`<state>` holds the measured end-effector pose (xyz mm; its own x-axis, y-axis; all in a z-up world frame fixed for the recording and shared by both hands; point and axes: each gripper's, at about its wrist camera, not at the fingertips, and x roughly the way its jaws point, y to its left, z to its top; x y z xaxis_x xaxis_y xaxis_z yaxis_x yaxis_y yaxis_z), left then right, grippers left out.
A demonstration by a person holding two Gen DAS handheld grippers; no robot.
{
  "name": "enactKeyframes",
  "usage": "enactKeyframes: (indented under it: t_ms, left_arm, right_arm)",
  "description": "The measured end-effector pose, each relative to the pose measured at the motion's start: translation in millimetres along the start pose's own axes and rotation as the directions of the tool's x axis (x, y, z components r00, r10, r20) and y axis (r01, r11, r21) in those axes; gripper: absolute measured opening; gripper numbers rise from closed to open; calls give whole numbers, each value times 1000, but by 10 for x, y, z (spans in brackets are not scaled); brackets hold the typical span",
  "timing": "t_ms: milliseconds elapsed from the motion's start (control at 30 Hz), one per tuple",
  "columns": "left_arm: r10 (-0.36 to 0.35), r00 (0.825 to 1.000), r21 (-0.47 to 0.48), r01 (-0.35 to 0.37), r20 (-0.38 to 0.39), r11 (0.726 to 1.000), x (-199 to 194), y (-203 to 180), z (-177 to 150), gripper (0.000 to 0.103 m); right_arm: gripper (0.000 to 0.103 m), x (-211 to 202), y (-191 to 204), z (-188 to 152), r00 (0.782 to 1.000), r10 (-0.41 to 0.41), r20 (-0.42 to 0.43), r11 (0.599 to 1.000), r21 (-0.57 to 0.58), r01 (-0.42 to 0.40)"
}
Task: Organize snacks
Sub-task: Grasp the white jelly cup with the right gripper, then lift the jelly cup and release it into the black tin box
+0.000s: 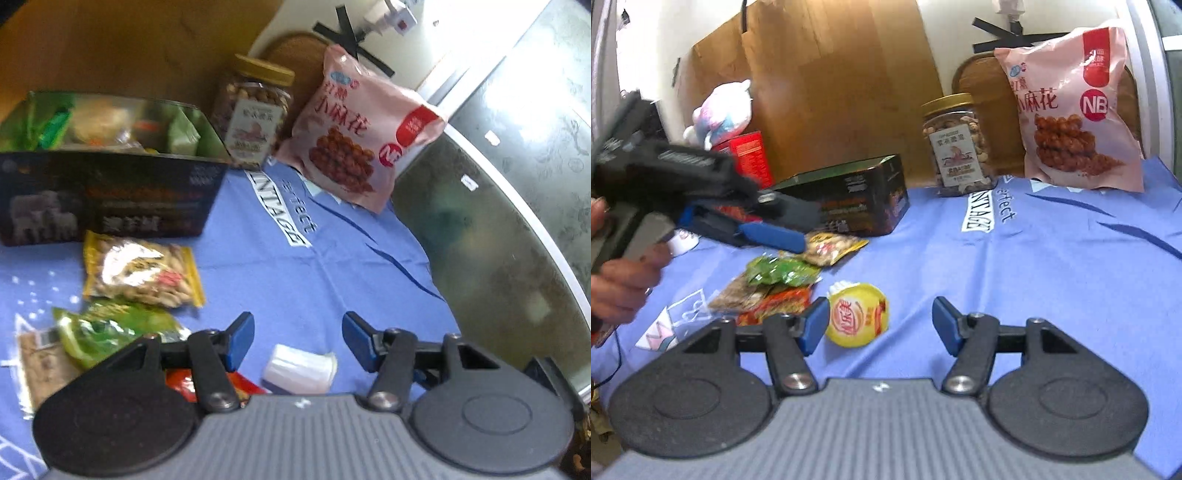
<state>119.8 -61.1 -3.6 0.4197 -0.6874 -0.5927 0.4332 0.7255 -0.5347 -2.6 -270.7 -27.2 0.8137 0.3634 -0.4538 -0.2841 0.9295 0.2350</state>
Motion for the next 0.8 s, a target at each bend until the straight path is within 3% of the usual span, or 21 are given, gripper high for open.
enactKeyframes:
  t_ms: [300,367,467,500,533,700,800]
  left_arm:
    - [-12,997,-28,10,-74,1000,190,39,-209,56]
    - [-19,995,-38,16,-93,999,266,60,-226,53]
    - [-16,996,-37,13,-83,999,284,61,-241,52]
    - [-19,996,-44,15,-85,999,284,66,-238,51]
    - [-24,996,-53,19,-85,998,275,67,-237,48]
    - [-48,999,-23,47,-16,999,41,3,-113,46]
    - [-64,997,-29,64,-31,998,40,70,-21,45]
  right_arm:
    - [61,163,307,-64,999,-38,-38,990,-137,32]
    - [44,263,255,-57,996,-57,-64,992,-120,49]
    - [42,313,203,-54,995,-65,-76,993,-98,58]
    - [31,312,191,-44,995,-63,-73,994,-90,57]
    - [28,302,184,-35,996,-63,-63,995,-85,57]
    - [27,279,252,110,997,-75,-13,992,-105,73]
    - [26,408,259,190,996,-76,-40,991,-116,71]
